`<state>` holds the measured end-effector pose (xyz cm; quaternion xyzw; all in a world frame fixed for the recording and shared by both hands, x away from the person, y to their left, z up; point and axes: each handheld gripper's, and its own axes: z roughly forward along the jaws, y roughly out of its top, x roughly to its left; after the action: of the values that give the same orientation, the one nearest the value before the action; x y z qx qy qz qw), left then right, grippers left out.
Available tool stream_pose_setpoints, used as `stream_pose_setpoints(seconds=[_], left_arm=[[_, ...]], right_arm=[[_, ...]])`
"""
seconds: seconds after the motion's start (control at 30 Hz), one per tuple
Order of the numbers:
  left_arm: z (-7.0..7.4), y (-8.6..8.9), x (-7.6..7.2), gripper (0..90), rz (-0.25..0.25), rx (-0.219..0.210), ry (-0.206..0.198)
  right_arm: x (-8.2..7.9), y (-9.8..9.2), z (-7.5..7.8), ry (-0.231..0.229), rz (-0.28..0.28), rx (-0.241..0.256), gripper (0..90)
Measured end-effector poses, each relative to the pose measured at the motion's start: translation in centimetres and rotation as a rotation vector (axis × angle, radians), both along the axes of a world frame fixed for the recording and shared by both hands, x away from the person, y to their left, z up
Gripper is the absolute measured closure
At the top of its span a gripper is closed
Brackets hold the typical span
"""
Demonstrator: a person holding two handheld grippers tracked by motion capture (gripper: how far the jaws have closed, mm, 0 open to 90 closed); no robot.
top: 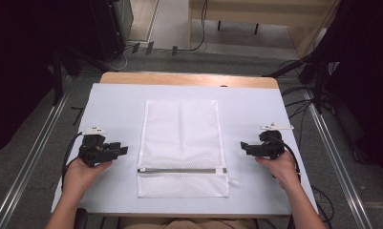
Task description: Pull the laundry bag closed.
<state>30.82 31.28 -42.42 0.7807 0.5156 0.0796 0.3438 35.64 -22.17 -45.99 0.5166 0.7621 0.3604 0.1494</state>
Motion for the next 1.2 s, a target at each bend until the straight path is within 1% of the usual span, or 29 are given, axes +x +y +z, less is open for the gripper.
stream_pose_setpoints(seconds=[0.03, 0.07, 0.1, 0.17, 0.23, 0.27, 0.3, 0.33, 0.37, 0.4, 0.43, 0.47, 0.5, 0.53, 0.57, 0.6, 0.63, 0.7, 0.73, 0.77, 0.83, 0.9, 0.93, 1.0, 1.03, 1.07, 1.1, 1.13, 1.2], left_arm=[[0.0, 0.0, 0.0, 57.9, 0.002, 0.008, 0.01], [0.0, 0.0, 0.1, 56.3, 0.009, 0.01, 0.021], [0.0, 0.0, 0.2, 55.2, 0.006, 0.009, 0.029], [0.0, 0.1, 0.3, 51.7, 0.008, 0.01, 0.037], [-0.1, 0.0, 0.3, 50.8, 0.01, 0.006, 0.04], [-0.1, 0.0, 0.3, 47.2, 0.006, 0.005, 0.035], [-0.1, 0.0, 0.3, 46.4, 0.003, 0.001, 0.03], [-0.1, 0.0, 0.3, 46.5, 0.003, 0.001, 0.03], [-0.1, -0.1, 0.1, 45.4, -0.003, -0.009, 0.013], [0.0, -0.1, 0.1, 44.5, -0.002, -0.014, 0.01], [0.0, -0.1, 0.1, 44.5, -0.007, -0.013, 0.01], [0.0, -0.1, 0.1, 44.6, -0.007, -0.013, 0.01], [0.0, -0.2, 0.1, 44.6, -0.015, -0.019, 0.009], [0.0, -0.3, 0.1, 44.7, -0.03, -0.012, 0.008], [0.0, -0.3, 0.1, 45.0, -0.03, -0.012, 0.008], [-0.1, -0.3, 0.2, 45.0, -0.033, -0.011, 0.019], [-0.2, -0.3, 0.4, 45.7, -0.036, -0.016, 0.041], [-0.3, -0.3, 0.4, 45.5, -0.034, -0.016, 0.038], [-0.3, -0.3, 0.5, 44.9, -0.036, -0.018, 0.035], [-0.3, -0.2, 0.5, 44.5, -0.041, -0.021, 0.036], [-0.3, -0.1, 0.6, 43.6, -0.039, -0.025, 0.026], [-0.3, 0.0, 0.6, 42.3, -0.046, -0.023, 0.017], [-0.3, 0.0, 0.6, 41.6, -0.049, -0.024, 0.014], [-0.3, 0.1, 0.6, 40.5, -0.055, -0.022, 0.009], [-0.4, 0.0, 0.5, 39.7, -0.059, -0.021, 0.005], [-0.4, 0.1, 0.5, 39.7, -0.059, -0.023, 0.007], [-0.4, 0.1, 0.5, 39.6, -0.059, -0.023, 0.007], [-0.4, 0.0, 0.6, 39.4, -0.055, -0.024, 0.015], [-0.4, 0.0, 0.6, 39.3, -0.057, -0.02, 0.018]], right_arm=[[0.0, 0.0, 0.1, -0.006, -0.001, 0.01, 14.1], [-0.1, -0.1, 0.2, -0.016, 0.005, 0.015, 14.0], [-0.1, -0.1, 0.3, -0.023, 0.005, 0.023, 13.9], [-0.3, -0.1, 0.4, -0.023, 0.01, 0.035, 14.0], [-0.3, -0.1, 0.5, -0.03, 0.013, 0.035, 14.3], [-0.4, -0.1, 0.6, -0.044, 0.015, 0.028, 18.4], [-0.5, -0.1, 0.6, -0.047, 0.02, 0.028, 20.8], [-0.5, -0.1, 0.6, -0.047, 0.02, 0.028, 20.8], [-0.5, -0.1, 0.7, -0.056, 0.016, 0.035, 22.5], [-0.6, -0.1, 0.8, -0.052, 0.006, 0.037, 24.4], [-0.6, -0.1, 0.8, -0.047, 0.007, 0.045, 25.8], [-0.6, -0.1, 0.8, -0.047, 0.007, 0.045, 25.8], [-0.6, 0.1, 0.8, -0.053, 0.017, 0.043, 28.2], [-0.7, 0.1, 0.9, -0.054, 0.02, 0.044, 30.0], [-0.7, 0.1, 0.9, -0.054, 0.02, 0.044, 30.0], [-0.7, 0.2, 0.9, -0.052, 0.028, 0.05, 32.3], [-0.8, 0.2, 1.0, -0.048, 0.045, 0.065, 36.9], [-0.8, 0.2, 1.0, -0.047, 0.048, 0.069, 38.6], [-0.8, 0.2, 1.1, -0.053, 0.038, 0.063, 39.5], [-0.8, 0.2, 1.2, -0.059, 0.036, 0.06, 39.9], [-0.9, 0.1, 1.2, -0.067, 0.035, 0.05, 41.5], [-0.9, -0.1, 1.2, -0.066, 0.04, 0.054, 42.1], [-0.9, -0.2, 1.2, -0.066, 0.042, 0.063, 44.4], [-0.9, -0.2, 1.2, -0.068, 0.047, 0.066, 45.6], [-0.9, -0.5, 1.4, -0.074, 0.051, 0.087, 48.4], [-0.9, -0.6, 1.4, -0.071, 0.052, 0.103, 47.8], [-0.9, -0.6, 1.4, -0.071, 0.052, 0.103, 47.8], [-0.8, -0.7, 1.3, -0.061, 0.052, 0.102, 46.6], [-0.8, -0.7, 1.3, -0.046, 0.043, 0.096, 44.0]])
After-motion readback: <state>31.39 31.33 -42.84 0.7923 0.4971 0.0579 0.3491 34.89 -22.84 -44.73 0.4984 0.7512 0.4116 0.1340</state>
